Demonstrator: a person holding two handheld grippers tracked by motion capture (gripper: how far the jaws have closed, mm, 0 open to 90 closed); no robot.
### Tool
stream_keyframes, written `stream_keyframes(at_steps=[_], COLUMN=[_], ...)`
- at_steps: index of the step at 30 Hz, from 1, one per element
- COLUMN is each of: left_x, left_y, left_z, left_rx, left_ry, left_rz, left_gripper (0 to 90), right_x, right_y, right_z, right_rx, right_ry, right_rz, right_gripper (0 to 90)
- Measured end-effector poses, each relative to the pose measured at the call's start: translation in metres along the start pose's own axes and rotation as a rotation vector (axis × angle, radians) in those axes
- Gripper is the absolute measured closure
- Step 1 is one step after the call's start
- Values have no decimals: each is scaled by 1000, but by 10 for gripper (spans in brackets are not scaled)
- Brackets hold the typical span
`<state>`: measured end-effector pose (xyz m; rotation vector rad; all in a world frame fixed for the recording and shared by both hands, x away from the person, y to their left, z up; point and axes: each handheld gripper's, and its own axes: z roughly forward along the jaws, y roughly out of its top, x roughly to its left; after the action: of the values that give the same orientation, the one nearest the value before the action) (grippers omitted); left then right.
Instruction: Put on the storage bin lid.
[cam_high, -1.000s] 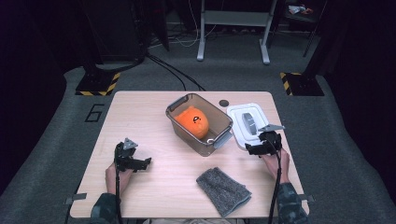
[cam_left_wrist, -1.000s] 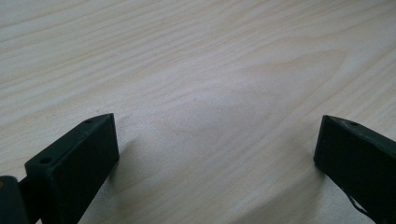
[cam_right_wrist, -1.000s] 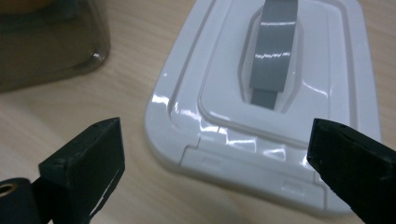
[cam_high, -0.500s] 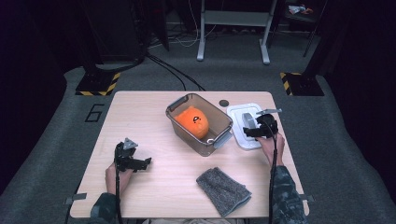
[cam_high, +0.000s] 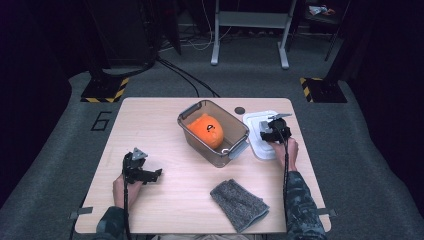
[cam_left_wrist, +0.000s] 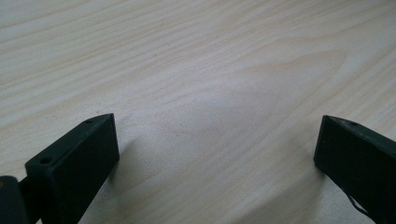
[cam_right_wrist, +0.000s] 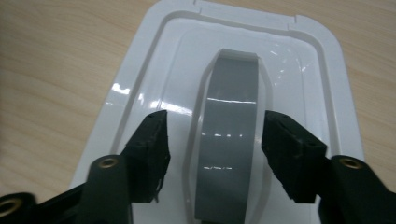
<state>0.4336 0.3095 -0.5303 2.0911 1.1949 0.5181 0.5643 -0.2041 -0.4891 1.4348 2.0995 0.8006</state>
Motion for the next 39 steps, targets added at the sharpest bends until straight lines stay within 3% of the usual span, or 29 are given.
stream_keyframes(at_steps=[3,6,9,11,15,25,29,39], left_x=[-1,-1,0,0,0,0,0,0], left_y=[0,0,0,0,0,0,0,1], left_z=[1,1,0,0,0,0,0,1], left_rx=[-7,-7,-1,-1,0,3,0,0], left_ry=[2,2,0,1,7,6,7,11], left_rz=[-10,-9,-10,-10,-3,-3,-2,-4], left_gripper=[0,0,0,0,0,0,0,0], right_x=[-1,0,-1,-2,-3,-8,-11,-15], right_y=[-2,-1,-2,-3,-4,-3,-1,1], right_z=[2,6,9,9,9,-5,-15,-34], right_rx=[-19,-24,-31,-31,-45,-64,-80,-94], right_ry=[0,-23,-46,-34,-39,9,19,46], right_rz=[43,23,36,49,68,87,63,57], right_gripper=[488,557,627,651,662,666,666,667])
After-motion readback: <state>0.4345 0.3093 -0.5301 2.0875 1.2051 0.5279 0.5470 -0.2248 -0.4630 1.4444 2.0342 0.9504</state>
